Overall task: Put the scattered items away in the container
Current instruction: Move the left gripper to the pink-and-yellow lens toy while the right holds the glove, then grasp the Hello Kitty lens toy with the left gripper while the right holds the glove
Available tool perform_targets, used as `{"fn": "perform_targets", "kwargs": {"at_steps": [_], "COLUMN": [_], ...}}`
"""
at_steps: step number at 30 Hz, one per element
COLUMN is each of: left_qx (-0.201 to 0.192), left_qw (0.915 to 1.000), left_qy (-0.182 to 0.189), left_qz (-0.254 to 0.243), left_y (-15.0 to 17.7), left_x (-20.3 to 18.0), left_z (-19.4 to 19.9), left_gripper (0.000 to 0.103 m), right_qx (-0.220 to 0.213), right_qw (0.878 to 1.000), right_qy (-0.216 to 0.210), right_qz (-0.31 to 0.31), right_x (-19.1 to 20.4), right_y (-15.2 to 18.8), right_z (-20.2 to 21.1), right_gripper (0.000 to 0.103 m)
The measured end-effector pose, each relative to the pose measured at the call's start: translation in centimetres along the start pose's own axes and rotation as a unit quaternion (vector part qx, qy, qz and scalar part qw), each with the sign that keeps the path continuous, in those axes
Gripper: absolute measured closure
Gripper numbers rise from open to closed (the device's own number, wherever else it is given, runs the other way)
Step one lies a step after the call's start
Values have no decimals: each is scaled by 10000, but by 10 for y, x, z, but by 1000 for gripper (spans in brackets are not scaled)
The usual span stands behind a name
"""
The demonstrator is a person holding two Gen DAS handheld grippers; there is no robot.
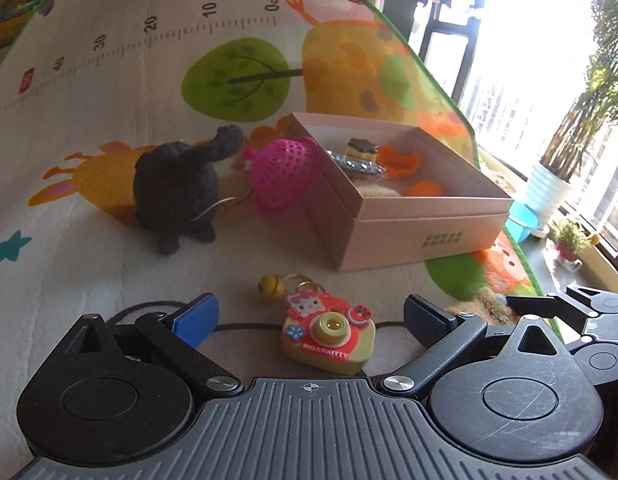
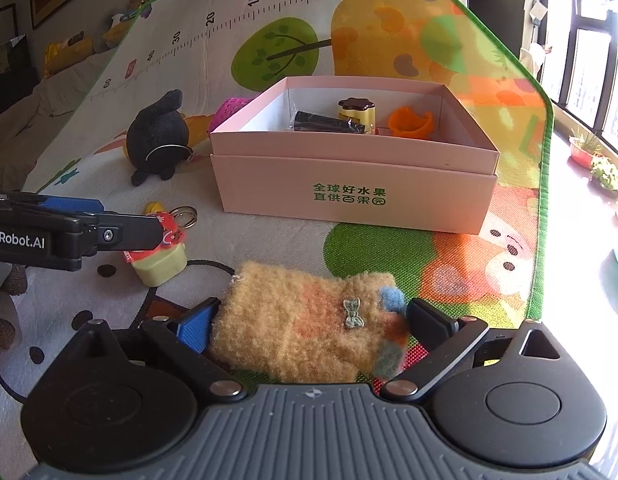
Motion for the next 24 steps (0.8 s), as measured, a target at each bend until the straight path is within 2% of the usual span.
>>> {"fn": "perform_targets", "kwargs": {"at_steps": [13, 21, 24], "left_qx": [178, 228, 111], "left_qw": [9980, 9947, 9905], "left_qy": [-211, -595, -915], "left_qz": [-560, -803, -1018], "left_y": [10, 14, 13], "left_x": [-13, -5, 1], "left_z": [-11, -18, -15], "left_gripper": [2, 2, 2], "right_qx": [0, 2, 3], "right_qw": [10000, 10000, 10000], "right_qy": [27, 33, 31], "right_qz": [0, -6, -5], "right_x": [0, 0, 0], "right_y": [-1, 0, 0], "right_z": [-1, -1, 0], "right_gripper": [5, 5, 5]}}
Point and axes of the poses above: each gripper's, at about its wrist camera, not at the fingertips, and z roughly against the way its jaws point, x to its left, y to its underside, the point moved 8 cm from there along -z, roughly the way its jaws point, and after that the axes turned 2 degrees about -y, right-handed, at the moved point
